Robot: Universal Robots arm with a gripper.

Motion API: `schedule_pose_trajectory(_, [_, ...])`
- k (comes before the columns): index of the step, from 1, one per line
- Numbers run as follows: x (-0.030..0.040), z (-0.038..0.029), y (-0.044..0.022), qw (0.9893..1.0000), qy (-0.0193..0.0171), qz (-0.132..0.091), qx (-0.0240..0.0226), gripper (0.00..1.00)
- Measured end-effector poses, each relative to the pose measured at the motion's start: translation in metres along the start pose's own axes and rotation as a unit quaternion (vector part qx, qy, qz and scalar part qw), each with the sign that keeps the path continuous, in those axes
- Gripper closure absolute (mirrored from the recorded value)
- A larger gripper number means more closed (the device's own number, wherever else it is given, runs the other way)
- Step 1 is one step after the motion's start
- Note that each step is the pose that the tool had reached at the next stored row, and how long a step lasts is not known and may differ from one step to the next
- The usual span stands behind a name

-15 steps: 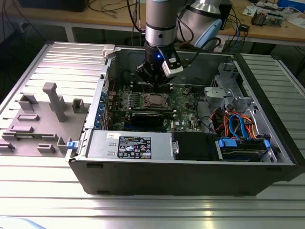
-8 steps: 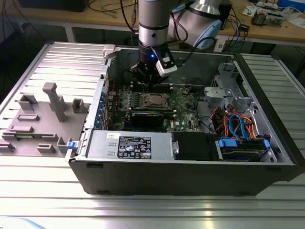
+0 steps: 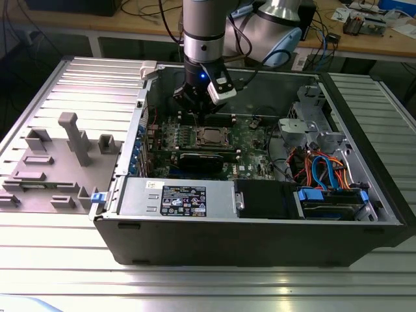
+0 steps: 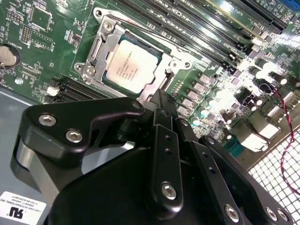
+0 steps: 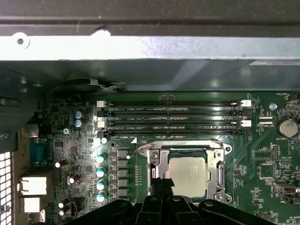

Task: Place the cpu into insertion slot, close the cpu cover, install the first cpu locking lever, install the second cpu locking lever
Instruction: 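Install the first cpu locking lever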

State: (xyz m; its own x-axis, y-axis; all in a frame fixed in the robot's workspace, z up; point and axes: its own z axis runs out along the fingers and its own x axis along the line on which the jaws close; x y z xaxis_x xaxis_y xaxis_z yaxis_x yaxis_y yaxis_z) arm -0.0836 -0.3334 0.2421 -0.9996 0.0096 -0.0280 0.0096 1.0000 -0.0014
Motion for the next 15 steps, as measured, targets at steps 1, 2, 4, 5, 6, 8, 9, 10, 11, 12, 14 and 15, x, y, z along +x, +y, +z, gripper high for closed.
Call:
schedule_pose_trajectory(1, [0.0, 0.0, 0.0, 1.0, 0.0, 0.0, 0.0, 0.89])
schedule_pose_trajectory(2, [0.0001, 0.0, 0.0, 1.0, 0.0, 0.0, 0.0, 0.89])
schedule_pose_trajectory(4, [0.0018, 0.0, -0.0001, 1.0, 0.0, 0.0, 0.0, 0.89])
schedule_pose_trajectory(5, [0.0026, -0.0001, -0.0001, 1.0, 0.0, 0.0, 0.0, 0.89])
schedule_pose_trajectory(6, [0.0062, -0.0003, -0.0001, 1.0, -0.0001, 0.0, -0.0005, 0.89])
schedule_pose_trajectory(8, [0.0101, -0.0017, -0.0001, 1.0, -0.0002, 0.0, -0.0008, 0.89])
schedule_pose_trajectory(9, [0.0112, -0.0028, -0.0001, 1.0, -0.0003, 0.0, -0.0009, 0.89])
schedule_pose_trajectory(10, [0.0129, -0.0047, -0.0001, 1.0, -0.0002, 0.0, -0.0009, 0.89])
schedule_pose_trajectory(11, [0.0143, -0.0057, 0.0, 1.0, -0.0002, 0.0, -0.0009, 0.89])
schedule_pose_trajectory(12, [0.0192, -0.0063, 0.0005, 1.0, -0.0004, 0.0, -0.001, 0.89])
schedule_pose_trajectory(14, [0.0248, -0.0064, 0.001, 1.0, -0.0004, 0.0, -0.001, 0.89])
schedule_pose_trajectory(15, [0.0277, -0.0066, 0.0013, 1.0, -0.0004, 0.0, -0.001, 0.89])
